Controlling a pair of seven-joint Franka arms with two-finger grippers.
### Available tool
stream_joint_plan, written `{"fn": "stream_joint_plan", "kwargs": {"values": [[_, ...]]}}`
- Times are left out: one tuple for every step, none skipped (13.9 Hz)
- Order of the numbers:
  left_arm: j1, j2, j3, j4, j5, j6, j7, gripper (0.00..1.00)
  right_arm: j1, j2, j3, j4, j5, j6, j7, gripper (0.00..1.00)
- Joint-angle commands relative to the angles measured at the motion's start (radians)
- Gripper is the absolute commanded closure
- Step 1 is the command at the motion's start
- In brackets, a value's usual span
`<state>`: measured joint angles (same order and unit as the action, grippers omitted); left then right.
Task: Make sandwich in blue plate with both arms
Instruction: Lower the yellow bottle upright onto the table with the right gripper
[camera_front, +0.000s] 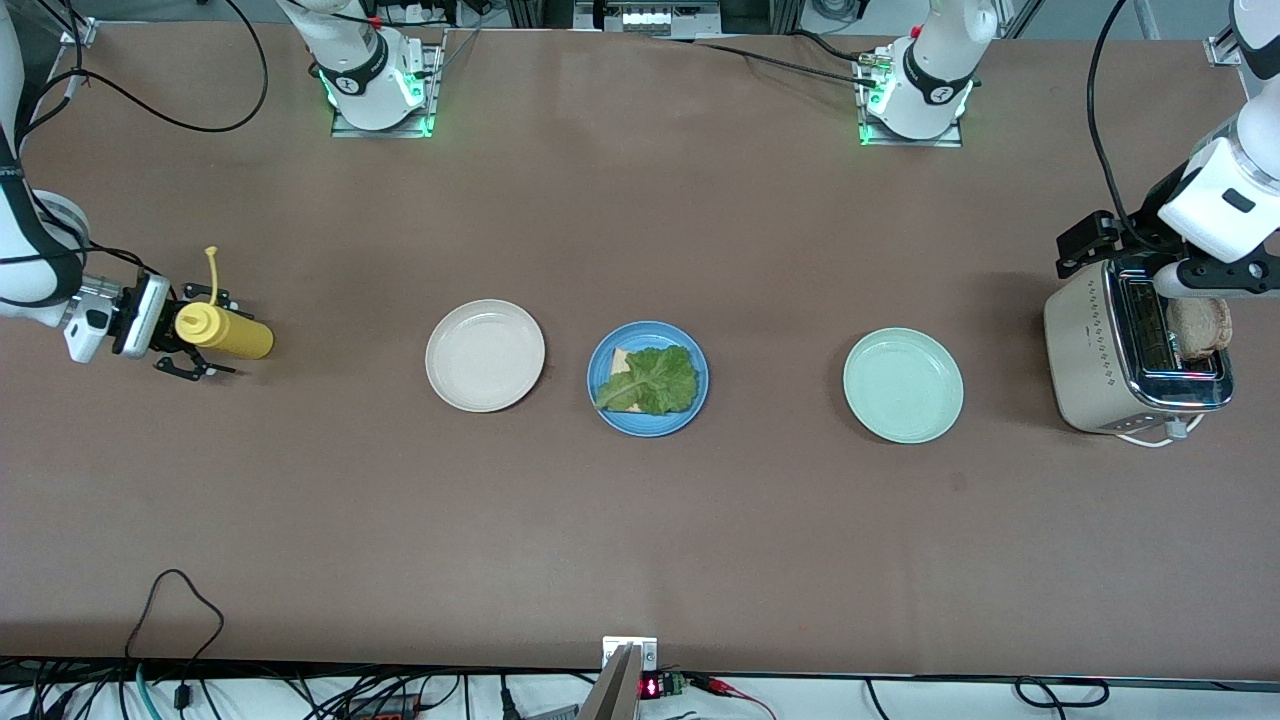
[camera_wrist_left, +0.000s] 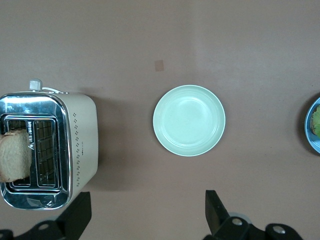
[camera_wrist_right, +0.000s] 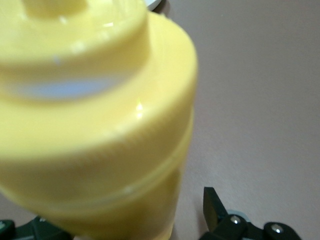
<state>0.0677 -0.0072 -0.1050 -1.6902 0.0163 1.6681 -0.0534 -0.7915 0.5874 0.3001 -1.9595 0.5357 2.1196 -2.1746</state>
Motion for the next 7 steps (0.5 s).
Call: {"fn": "stream_joint_plan", "kwargs": {"values": [[0.001, -0.01, -0.002, 0.009, -0.012, -0.014, -0.002, 0.0, -0.038, -0.001, 0.014, 0.01, 0.004, -0.007, -0.002, 0.0], [0.001, -0.01, -0.002, 0.009, -0.012, -0.014, -0.002, 0.0, -0.041, -0.001, 0.014, 0.01, 0.001, -0.007, -0.004, 0.0], [0.001, -0.01, -0.002, 0.009, -0.012, -0.014, -0.002, 0.0, -0.049, -0.003, 0.014, 0.01, -0.002, -0.007, -0.004, 0.0], [0.001, -0.01, -0.002, 0.009, -0.012, -0.014, -0.002, 0.0, -0.051, -0.004, 0.013, 0.01, -0.003, -0.009, -0.005, 0.0], [0.0, -0.01, -0.002, 0.009, -0.012, -0.014, -0.002, 0.0, -0.051, -0.007, 0.013, 0.011, -0.006, -0.009, -0.005, 0.0], [0.0, -0.01, -0.002, 0.009, -0.012, -0.018, -0.002, 0.0, -0.052, -0.009, 0.008, 0.011, -0.013, -0.009, -0.005, 0.0], [0.0, -0.01, -0.002, 0.009, -0.012, -0.018, -0.002, 0.0, -0.052, -0.008, 0.002, 0.011, -0.014, -0.01, -0.005, 0.0]]}}
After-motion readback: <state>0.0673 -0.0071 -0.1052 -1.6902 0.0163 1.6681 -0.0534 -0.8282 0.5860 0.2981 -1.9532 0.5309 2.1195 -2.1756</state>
